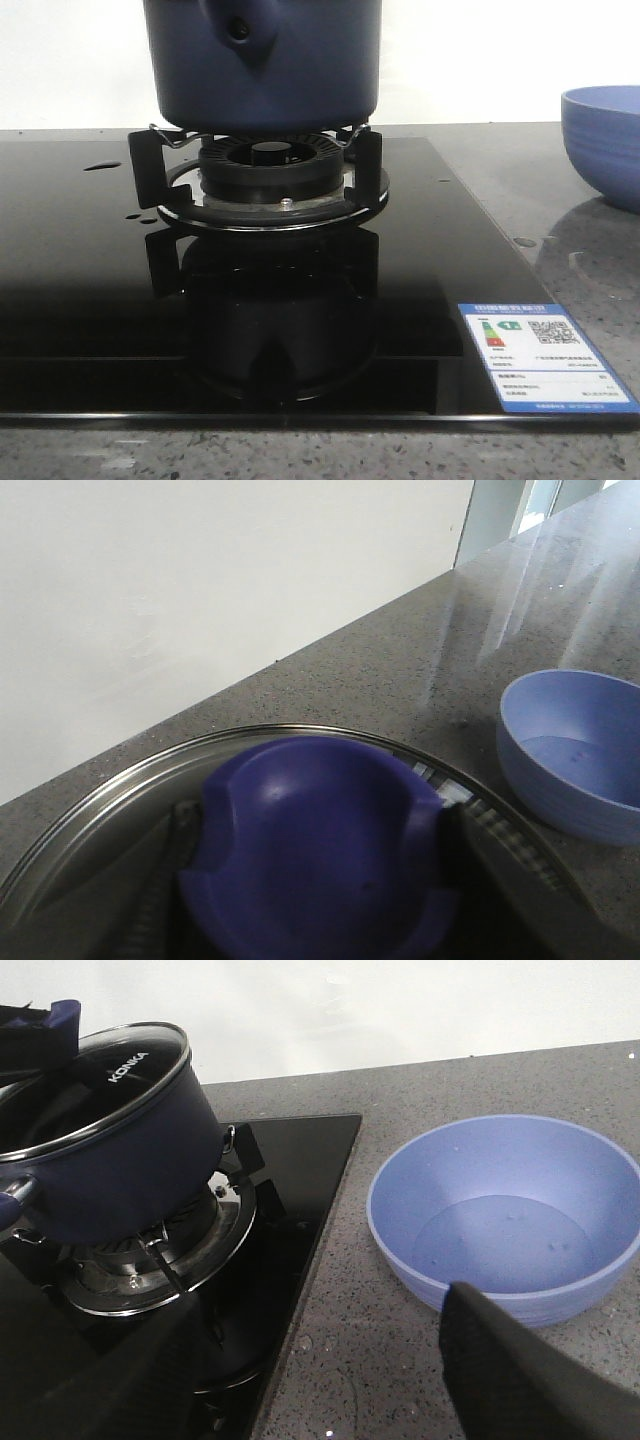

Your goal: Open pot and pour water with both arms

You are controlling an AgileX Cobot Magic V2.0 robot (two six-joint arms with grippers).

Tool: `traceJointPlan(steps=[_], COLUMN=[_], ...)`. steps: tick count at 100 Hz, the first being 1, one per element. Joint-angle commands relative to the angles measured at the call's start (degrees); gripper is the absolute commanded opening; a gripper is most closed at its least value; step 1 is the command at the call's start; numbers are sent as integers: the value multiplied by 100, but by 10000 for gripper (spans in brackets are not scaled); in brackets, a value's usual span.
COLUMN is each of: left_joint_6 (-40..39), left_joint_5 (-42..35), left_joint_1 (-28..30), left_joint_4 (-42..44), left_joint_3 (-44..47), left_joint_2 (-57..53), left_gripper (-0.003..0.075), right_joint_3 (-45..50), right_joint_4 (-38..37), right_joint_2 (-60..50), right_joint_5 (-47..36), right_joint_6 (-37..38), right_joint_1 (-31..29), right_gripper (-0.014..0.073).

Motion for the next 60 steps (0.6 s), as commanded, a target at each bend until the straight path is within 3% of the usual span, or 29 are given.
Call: traceJointPlan(steps=[1,33,60], left_joint_6=[-6,-6,-18], left_joint_5=[75,96,107], left_joint_1=[-40,25,852], left_joint_4=[-272,-209,-194], left_joint_3=[-225,-520,-597], left_joint_2=[-184,-505,-1078], left_gripper=[323,317,317], right_joint_3=[-206,-340,-1532], right_joint_4=[50,-129,-946], right_joint_2=[87,334,1874], right_joint_5=[-392,1,904], right_joint_6=[-52,-52,355], right_joint_1=[11,11,0], right_gripper=[455,455,455])
